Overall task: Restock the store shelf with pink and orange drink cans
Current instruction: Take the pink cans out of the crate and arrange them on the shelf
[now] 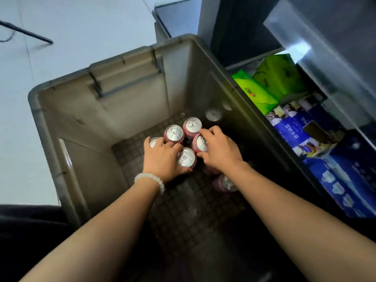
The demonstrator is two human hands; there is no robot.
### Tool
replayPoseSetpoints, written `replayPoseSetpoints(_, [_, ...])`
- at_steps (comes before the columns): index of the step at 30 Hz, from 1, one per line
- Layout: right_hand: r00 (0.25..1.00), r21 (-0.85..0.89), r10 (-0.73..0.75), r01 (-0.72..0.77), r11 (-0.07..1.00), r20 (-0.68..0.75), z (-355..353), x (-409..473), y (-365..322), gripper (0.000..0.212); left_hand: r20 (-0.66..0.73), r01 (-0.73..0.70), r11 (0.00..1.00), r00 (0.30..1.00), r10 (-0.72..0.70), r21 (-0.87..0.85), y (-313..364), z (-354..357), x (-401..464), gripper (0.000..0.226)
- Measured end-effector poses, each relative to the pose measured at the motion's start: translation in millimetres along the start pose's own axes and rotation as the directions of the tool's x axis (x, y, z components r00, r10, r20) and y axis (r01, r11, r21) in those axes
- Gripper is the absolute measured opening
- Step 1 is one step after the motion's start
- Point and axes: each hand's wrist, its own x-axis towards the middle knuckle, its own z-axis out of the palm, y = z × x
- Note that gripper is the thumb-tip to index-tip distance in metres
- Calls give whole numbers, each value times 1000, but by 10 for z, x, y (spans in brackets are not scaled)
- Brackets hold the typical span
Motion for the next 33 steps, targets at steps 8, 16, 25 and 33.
replayPoseSetpoints(8, [994,-37,66,-70,997,-86,-1027,-661,-57,64,-24,-58,997,998,59,43,303,-1164,-220,64])
replayPoseSetpoints(16, [966,89,101,-81,993,-239,-2041,-1384,-21,63,-199,-60,998,978,59,2,662,-2216,-461,67])
replayPoseSetpoints(25, [912,205,120,-40,978,-393,-3030,-1606,464,58,-325,-80,987,945,31,-137,1177,-3011,-38,71])
replayPoseSetpoints(33, [890,215,152,-63,975,-431,-3639,-1186,1056,56,-395,-163,928,919,19,-335,1790,-3171,925,54])
